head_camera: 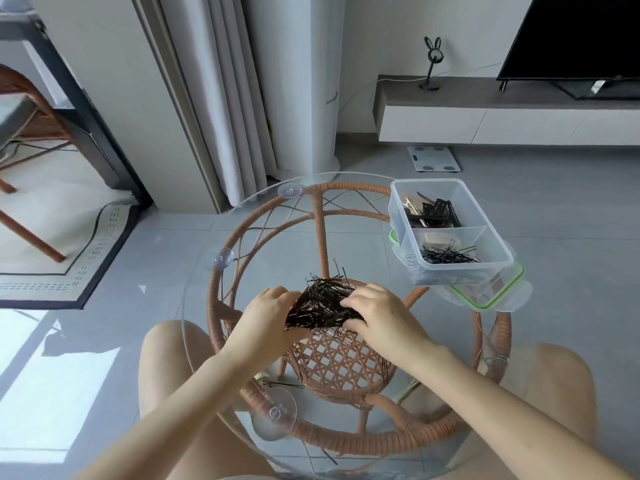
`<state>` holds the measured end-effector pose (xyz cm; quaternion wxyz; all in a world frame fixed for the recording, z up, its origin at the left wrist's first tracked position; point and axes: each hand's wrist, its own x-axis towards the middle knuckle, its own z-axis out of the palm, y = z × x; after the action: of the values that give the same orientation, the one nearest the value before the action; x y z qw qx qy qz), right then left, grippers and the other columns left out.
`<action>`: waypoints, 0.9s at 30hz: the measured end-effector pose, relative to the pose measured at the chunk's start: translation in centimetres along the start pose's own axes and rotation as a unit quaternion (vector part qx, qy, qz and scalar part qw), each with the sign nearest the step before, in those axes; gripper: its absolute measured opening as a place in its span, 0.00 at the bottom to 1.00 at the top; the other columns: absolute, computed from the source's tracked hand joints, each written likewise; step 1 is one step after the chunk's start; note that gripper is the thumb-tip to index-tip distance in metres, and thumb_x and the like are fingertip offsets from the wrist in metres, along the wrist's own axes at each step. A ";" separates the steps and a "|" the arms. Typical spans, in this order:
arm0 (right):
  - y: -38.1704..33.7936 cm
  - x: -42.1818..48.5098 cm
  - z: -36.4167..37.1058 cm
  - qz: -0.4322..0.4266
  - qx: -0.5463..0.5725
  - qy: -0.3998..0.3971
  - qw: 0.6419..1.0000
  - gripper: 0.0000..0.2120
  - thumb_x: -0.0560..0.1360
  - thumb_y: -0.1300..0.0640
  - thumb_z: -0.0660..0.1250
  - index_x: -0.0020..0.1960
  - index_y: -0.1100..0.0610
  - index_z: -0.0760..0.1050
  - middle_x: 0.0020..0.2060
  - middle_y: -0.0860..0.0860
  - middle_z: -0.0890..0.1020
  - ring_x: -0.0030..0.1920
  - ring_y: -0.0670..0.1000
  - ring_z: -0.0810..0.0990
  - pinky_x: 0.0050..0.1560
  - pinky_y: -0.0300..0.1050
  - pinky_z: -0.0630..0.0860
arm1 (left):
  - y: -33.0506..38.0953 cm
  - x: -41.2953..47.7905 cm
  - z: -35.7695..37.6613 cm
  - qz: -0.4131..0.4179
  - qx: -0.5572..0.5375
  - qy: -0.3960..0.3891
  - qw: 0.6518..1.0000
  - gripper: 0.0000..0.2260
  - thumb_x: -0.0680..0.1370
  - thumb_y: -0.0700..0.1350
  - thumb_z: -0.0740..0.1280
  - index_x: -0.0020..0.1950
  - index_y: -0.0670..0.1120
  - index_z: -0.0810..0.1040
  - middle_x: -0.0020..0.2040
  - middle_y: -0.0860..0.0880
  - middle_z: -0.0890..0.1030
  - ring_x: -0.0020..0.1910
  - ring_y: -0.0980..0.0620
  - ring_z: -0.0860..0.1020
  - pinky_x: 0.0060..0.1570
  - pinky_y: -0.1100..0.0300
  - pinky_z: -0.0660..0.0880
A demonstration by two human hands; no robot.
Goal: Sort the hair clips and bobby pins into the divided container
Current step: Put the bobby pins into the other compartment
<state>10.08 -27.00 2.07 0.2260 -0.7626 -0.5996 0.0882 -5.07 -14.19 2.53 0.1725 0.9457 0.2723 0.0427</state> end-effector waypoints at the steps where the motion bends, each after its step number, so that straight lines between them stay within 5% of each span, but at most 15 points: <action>1: 0.0 0.1 -0.2 -0.001 0.002 0.002 1.000 0.14 0.69 0.62 0.71 0.54 0.64 0.78 0.48 0.58 0.82 0.53 0.58 0.77 0.56 0.53 0.74 | 0.0 0.1 -0.2 -0.009 -0.003 -0.008 1.000 0.24 0.72 0.52 0.69 0.67 0.47 0.71 0.57 0.47 0.77 0.57 0.47 0.75 0.57 0.57 0.71; 14: -0.8 0.5 -6.5 -0.001 0.038 0.022 0.999 0.07 0.69 0.60 0.71 0.47 0.60 0.82 0.42 0.54 0.84 0.44 0.51 0.80 0.51 0.45 0.75 | 0.1 0.2 -3.0 -0.042 -0.076 -0.002 0.996 0.08 0.74 0.45 0.68 0.49 0.43 0.84 0.47 0.47 0.83 0.45 0.51 0.79 0.45 0.63 0.73; 21: -0.1 0.8 -11.7 0.060 0.080 0.061 0.993 0.09 0.67 0.60 0.73 0.48 0.56 0.82 0.40 0.45 0.82 0.41 0.42 0.80 0.46 0.28 0.72 | 0.1 0.4 -3.7 -0.066 -0.095 0.014 0.993 0.08 0.73 0.46 0.69 0.47 0.44 0.84 0.45 0.48 0.85 0.42 0.51 0.80 0.48 0.55 0.78; 27: 4.6 1.0 -16.1 0.097 0.056 0.102 0.988 0.09 0.66 0.62 0.74 0.46 0.56 0.82 0.38 0.45 0.81 0.38 0.33 0.78 0.44 0.24 0.70 | 0.2 0.9 -4.4 -0.067 -0.124 0.039 0.989 0.06 0.72 0.45 0.70 0.45 0.44 0.84 0.39 0.52 0.82 0.35 0.62 0.76 0.36 0.71 0.73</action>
<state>20.85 -30.70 14.32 0.3187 -0.8085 -0.4905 0.0645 -4.94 -12.51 6.73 0.2799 0.8942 0.3343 0.1017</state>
